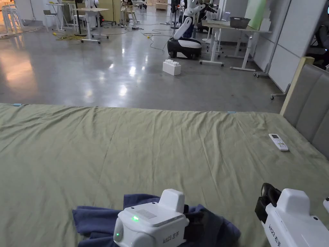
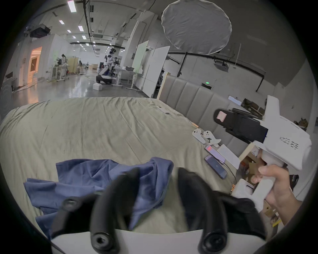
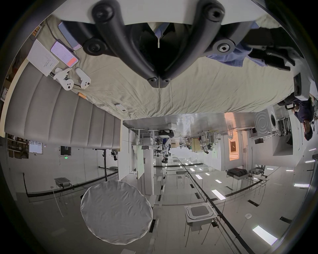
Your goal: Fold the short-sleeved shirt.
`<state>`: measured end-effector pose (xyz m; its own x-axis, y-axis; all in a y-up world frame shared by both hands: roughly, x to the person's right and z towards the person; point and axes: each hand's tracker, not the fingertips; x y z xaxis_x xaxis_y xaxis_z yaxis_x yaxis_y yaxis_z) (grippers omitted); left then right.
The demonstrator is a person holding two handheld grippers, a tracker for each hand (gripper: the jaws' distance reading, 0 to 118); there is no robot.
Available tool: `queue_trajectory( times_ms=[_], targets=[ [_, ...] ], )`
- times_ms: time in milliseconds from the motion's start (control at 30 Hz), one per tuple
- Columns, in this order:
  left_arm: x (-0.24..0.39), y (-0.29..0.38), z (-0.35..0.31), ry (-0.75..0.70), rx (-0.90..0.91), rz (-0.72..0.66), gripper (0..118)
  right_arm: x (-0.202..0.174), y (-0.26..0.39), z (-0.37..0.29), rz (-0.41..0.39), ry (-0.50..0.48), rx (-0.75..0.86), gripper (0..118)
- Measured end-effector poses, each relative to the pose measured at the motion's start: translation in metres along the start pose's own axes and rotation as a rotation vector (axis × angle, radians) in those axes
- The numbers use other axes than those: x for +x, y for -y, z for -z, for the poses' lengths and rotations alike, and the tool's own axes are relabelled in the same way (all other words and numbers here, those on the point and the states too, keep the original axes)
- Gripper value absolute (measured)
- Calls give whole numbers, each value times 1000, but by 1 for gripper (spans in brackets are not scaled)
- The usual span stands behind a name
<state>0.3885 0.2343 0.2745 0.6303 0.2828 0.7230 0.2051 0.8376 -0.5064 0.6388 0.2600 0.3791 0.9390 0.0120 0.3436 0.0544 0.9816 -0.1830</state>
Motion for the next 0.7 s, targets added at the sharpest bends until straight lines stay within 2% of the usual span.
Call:
queue_trajectory(
  times_ms=[67,167,300,400,433,500,533,633,700],
  targets=[
    [-2,-1,-13,-33,46,32,90,-4,-1,0,0,-11,1,0],
    [-11,-8,-38,-107,152,48,93,-12,-4,1,-7,-32,6,0],
    [-27,-14,-74,-243,264,49,89,-23,-9,4,-17,-58,18,0],
    [-43,-15,-95,-390,322,49,75,-32,-13,4,-23,-72,28,0],
    [-49,-15,-102,-432,336,45,66,-34,-14,4,-25,-77,31,0],
    [-59,-14,-114,-503,366,30,24,-39,-15,5,-32,-82,36,0],
    [-63,-13,-120,-532,380,28,8,-42,-15,5,-34,-81,40,0],
    [-75,-11,-131,-645,381,19,6,-48,-18,5,-33,-75,46,0],
    [-82,-8,-139,-663,376,5,3,-51,-17,6,-20,-77,41,0]
  ],
)
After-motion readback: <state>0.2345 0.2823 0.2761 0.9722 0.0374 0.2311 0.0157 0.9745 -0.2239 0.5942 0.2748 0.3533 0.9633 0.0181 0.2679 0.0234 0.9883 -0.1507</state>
